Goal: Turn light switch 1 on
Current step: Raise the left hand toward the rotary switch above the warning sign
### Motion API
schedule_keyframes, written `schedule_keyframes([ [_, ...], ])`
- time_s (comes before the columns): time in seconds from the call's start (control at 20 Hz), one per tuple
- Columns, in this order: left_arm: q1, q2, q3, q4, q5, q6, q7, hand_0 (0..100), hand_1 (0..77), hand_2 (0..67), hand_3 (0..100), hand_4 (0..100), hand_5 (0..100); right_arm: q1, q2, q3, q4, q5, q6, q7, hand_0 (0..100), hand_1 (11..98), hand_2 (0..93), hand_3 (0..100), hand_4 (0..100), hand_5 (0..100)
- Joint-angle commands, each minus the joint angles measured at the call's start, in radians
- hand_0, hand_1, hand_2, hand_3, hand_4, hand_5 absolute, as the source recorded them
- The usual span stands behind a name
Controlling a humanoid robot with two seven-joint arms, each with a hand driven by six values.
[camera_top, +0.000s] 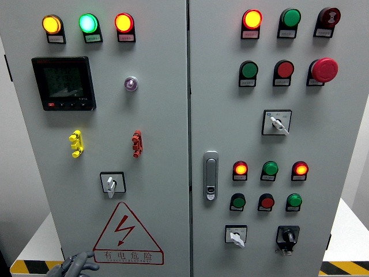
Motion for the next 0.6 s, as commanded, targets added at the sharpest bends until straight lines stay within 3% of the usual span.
schedule_keyframes([
  [0.0,-0.050,0.001,-0.002,0.000,0.001,0.000,0.003,0,20.1,23.6,50,76,58,0.000,0.0007,-0.001,0.000,0.000,0.001,0.000,0,20.1,0.0,20,19,10],
  [0.2,-0.121,-0.006,-0.002,0.005,0.002,0.002,0.020,0,27.8,24.0,54,81,68,0.000,-0.0008,-0.001,0.000,0.000,0.001,0.000,0,20.4,0.0,20,19,10],
  [0.55,-0.236,-0.006,0.000,0.009,0.004,0.014,0.127,0,33.7,25.9,60,87,74,0.000,0.0007,0.001,0.000,0.000,-0.001,0.000,0,19.5,0.0,20,19,10],
])
